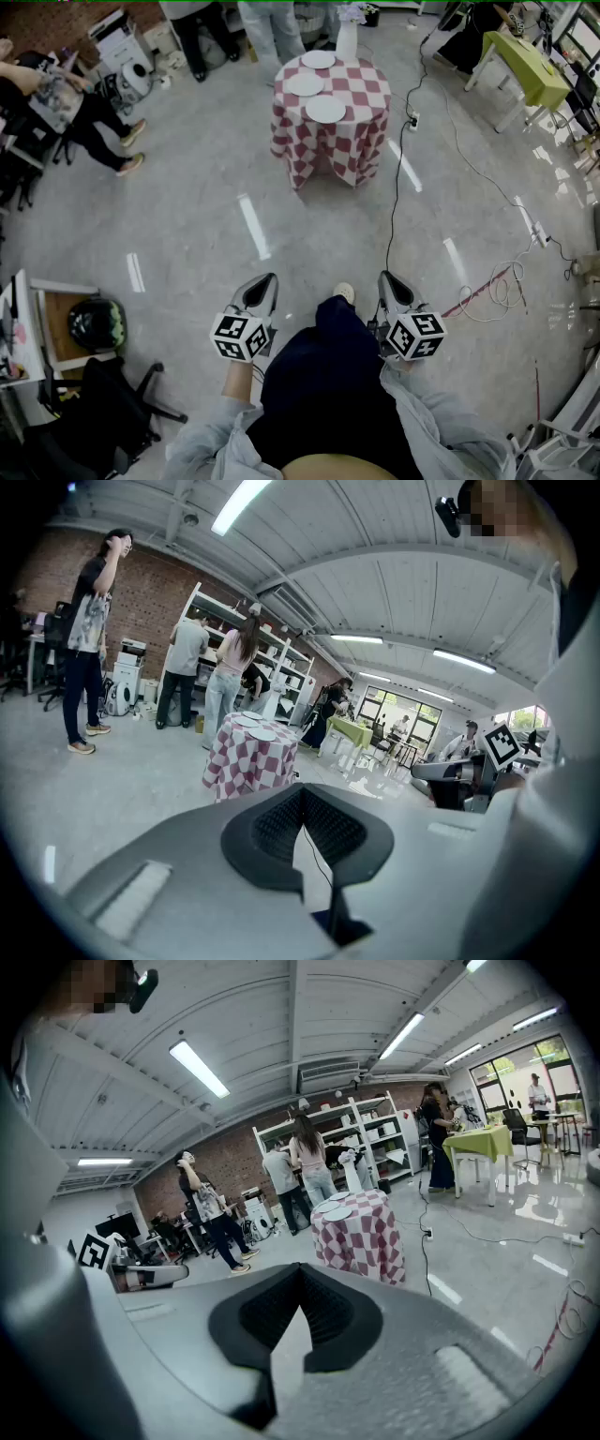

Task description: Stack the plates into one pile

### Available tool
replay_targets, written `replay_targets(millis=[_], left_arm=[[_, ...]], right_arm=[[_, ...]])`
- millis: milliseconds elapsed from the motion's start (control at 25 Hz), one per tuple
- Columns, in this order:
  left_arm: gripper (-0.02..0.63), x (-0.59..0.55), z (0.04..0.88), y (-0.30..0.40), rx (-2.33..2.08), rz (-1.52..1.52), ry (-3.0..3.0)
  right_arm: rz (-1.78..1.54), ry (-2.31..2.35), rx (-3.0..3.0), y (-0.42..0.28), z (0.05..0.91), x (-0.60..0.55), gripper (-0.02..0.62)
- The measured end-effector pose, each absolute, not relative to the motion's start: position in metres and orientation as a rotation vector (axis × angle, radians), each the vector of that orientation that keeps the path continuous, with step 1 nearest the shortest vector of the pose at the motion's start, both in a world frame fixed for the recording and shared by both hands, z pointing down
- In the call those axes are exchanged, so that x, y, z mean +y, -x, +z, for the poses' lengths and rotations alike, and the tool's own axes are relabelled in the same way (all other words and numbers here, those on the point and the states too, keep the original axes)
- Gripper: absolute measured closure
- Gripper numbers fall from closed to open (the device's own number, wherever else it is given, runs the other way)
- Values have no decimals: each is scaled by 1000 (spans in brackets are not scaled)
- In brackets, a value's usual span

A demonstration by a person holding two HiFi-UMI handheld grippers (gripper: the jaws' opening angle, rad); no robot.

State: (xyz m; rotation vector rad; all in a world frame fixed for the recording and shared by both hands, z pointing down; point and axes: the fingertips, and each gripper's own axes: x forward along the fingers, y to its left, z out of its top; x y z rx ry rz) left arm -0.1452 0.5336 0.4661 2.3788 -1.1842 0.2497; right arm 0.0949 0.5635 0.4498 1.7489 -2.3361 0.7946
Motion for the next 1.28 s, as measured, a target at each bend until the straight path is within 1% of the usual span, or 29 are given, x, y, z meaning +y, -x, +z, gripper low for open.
replay_targets(millis=[400,520,640,680,720,760,800,1000,1280], left_arm=[[594,551,424,122,-1156,122,-2496],[594,552,420,116,-1139,109,-2516],[594,557,419,115,-1124,89,-2508],[594,559,420,116,-1118,89,-2509],[594,561,421,117,-1116,92,-2510],[594,564,422,119,-1116,96,-2509],[594,566,424,121,-1115,99,-2506],[594,574,431,131,-1120,110,-2491],[594,564,441,144,-1162,111,-2447]], right_arm=[[754,-1697,-2377,-89,430,574,595],[700,-1667,-2417,-82,427,577,595],[734,-1681,-2425,-80,430,580,593],[751,-1684,-2437,-77,430,580,546],[763,-1676,-2454,-73,431,580,454],[765,-1664,-2470,-68,431,581,380],[756,-1654,-2482,-63,432,582,343],[717,-1626,-2493,-48,440,589,337],[764,-1631,-2475,-53,446,570,339]])
